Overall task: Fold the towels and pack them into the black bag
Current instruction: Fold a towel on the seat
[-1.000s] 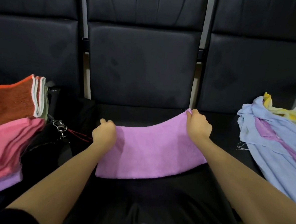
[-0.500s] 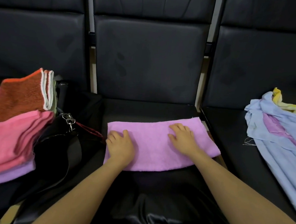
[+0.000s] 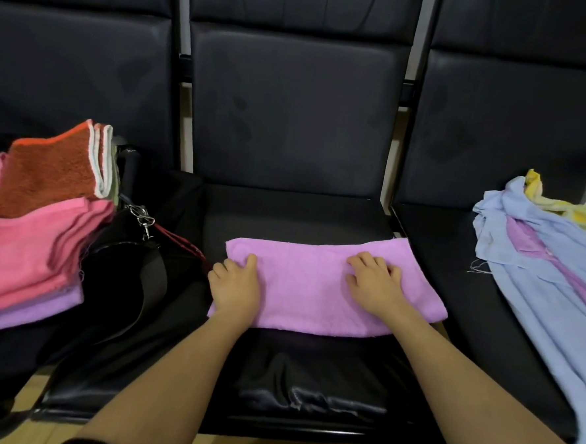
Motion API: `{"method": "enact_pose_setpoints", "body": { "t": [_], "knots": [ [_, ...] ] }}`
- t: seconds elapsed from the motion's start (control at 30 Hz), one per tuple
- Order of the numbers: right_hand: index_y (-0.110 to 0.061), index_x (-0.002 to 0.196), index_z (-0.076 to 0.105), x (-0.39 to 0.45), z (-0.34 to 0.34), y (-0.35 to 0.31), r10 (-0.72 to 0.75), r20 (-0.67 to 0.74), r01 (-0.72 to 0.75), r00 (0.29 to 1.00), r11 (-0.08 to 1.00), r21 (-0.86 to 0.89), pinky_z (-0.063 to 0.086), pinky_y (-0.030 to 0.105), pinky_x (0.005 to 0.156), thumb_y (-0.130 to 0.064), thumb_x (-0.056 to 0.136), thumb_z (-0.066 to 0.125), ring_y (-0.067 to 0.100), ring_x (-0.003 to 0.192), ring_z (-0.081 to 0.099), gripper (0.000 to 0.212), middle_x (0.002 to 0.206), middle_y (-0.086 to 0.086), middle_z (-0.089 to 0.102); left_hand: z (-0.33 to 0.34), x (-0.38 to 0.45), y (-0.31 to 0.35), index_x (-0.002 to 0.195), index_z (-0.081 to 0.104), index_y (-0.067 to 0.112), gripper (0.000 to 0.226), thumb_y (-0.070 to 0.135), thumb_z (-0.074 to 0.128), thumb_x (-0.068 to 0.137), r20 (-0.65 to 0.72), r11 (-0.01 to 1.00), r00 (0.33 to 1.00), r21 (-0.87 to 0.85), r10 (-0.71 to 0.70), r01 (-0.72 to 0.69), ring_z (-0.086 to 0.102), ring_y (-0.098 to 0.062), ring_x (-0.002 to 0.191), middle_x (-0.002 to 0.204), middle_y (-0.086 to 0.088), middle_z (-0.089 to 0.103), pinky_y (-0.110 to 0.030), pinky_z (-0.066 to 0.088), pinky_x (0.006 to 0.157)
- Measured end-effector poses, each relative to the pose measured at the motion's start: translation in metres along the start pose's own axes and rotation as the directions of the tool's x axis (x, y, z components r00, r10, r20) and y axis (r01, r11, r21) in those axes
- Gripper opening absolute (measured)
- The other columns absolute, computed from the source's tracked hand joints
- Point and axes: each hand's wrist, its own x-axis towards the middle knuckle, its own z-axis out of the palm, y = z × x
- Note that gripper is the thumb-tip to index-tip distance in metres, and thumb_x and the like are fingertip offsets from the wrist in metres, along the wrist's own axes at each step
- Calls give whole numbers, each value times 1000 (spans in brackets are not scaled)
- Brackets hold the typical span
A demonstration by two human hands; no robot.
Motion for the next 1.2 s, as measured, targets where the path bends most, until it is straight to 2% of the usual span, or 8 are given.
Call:
{"method": "enact_pose_setpoints", "body": {
  "t": [0.13, 0.3, 0.5, 0.6, 0.73, 0.9, 1.1, 1.2],
  "knots": [
    [-29, 148, 23, -4, 2, -5, -15, 32, 16, 999, 999, -42, 16, 44, 110, -47, 98, 31, 24, 140, 21, 54, 158, 0, 13, 3, 5, 2, 134, 35, 15, 38, 12, 34, 96, -37, 994, 996, -74, 83, -86, 53, -29, 103, 122, -14, 51, -36, 36, 90],
    [-35, 151, -5, -3, 17, -16, -102, 160, 121, 982, 986, -116, -8, 52, 114, -58, 97, 13, 18, 147, -9, 62, 159, -6, -15, -28, 8, -1, 136, 35, 10, 44, 4, 39, 93, -41, 980, 988, -134, 146, -150, 58, -27, 84, 133, -14, 40, -30, 36, 71],
    [-34, 150, -13, 10, 34, -62, -150, 246, 146, 957, 989, 38, -16, 51, 113, -57, 98, 11, 16, 145, -20, 62, 157, -6, -24, -59, 6, -13, 130, 43, 9, 40, -1, 41, 91, -141, 974, 972, -98, 191, -205, 54, -27, 73, 131, -14, 42, -32, 35, 63],
    [-36, 152, -2, 13, 39, -81, -188, 232, 139, 954, 967, 214, -16, 48, 113, -52, 100, 18, 13, 145, -16, 58, 158, -9, -18, -63, 10, -25, 134, 46, 13, 43, 2, 40, 92, -141, 956, 980, -240, 139, -170, 59, -32, 96, 133, -14, 43, -35, 41, 71],
    [-31, 145, 36, 16, 33, -93, -142, 96, 73, 985, 851, 519, 0, 38, 116, -39, 101, 38, 13, 146, 7, 45, 159, -9, 11, -67, 11, -27, 133, 53, 18, 39, 10, 39, 98, -171, 827, 982, -538, 79, -160, 55, -31, 107, 127, -11, 50, -37, 44, 83],
    [-16, 115, 65, 7, 12, -73, 70, -111, -1, 991, 851, 525, 31, 35, 97, -18, 94, 47, 27, 117, 48, 27, 123, 4, 56, -78, 9, 1, 134, 53, 14, 40, 8, 45, 95, -125, 557, 986, -813, 112, -167, 53, -26, 114, 127, -12, 52, -21, 39, 88],
    [-7, 94, 65, -8, -10, -24, 314, -68, -202, 947, 746, 635, 39, 37, 88, -14, 96, 43, 32, 93, 57, 23, 94, 11, 65, -82, 4, 58, 145, 36, 17, 49, 11, 45, 97, -14, 425, 949, -892, 314, -154, 48, -24, 124, 140, -9, 46, -16, 33, 93],
    [-13, 70, 54, -12, -11, -16, 340, -58, -220, 939, 720, 659, 41, 38, 83, -18, 98, 39, 29, 81, 55, 32, 72, 4, 56, -68, -5, 81, 149, 21, 12, 51, 16, 36, 101, 161, 552, 873, -823, 459, -138, 49, -28, 123, 140, -15, 46, -26, 36, 101]
  ]
}}
